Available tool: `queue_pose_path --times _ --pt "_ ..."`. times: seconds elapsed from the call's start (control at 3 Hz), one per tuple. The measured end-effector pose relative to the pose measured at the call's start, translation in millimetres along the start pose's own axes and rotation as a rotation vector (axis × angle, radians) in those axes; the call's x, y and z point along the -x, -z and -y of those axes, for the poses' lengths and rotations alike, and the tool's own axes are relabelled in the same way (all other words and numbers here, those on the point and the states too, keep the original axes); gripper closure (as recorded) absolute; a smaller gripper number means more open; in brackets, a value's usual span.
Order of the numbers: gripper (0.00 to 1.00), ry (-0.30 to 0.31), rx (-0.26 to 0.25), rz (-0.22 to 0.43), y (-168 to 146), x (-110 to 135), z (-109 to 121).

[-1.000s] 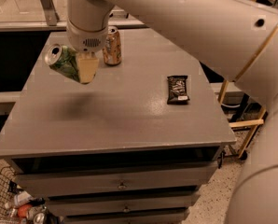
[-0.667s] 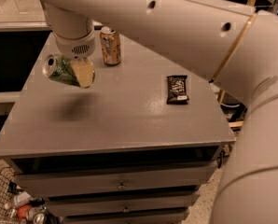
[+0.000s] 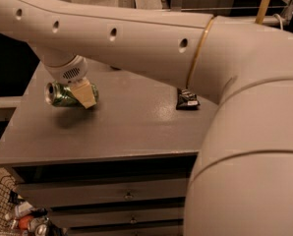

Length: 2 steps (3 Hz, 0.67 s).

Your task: Knock green can over

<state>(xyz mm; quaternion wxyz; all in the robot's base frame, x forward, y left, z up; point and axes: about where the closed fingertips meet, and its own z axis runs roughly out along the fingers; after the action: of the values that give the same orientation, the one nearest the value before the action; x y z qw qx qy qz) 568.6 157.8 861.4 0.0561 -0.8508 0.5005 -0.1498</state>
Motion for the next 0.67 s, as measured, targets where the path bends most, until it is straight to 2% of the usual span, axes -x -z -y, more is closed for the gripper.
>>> queue_pose_path --times 0.33,0.67 --pt "1.0 0.01 0.03 -0.009 -7.0 2.5 -2.4" --pt "1.0 0.01 0.03 -0.009 -4.6 2.0 -1.8"
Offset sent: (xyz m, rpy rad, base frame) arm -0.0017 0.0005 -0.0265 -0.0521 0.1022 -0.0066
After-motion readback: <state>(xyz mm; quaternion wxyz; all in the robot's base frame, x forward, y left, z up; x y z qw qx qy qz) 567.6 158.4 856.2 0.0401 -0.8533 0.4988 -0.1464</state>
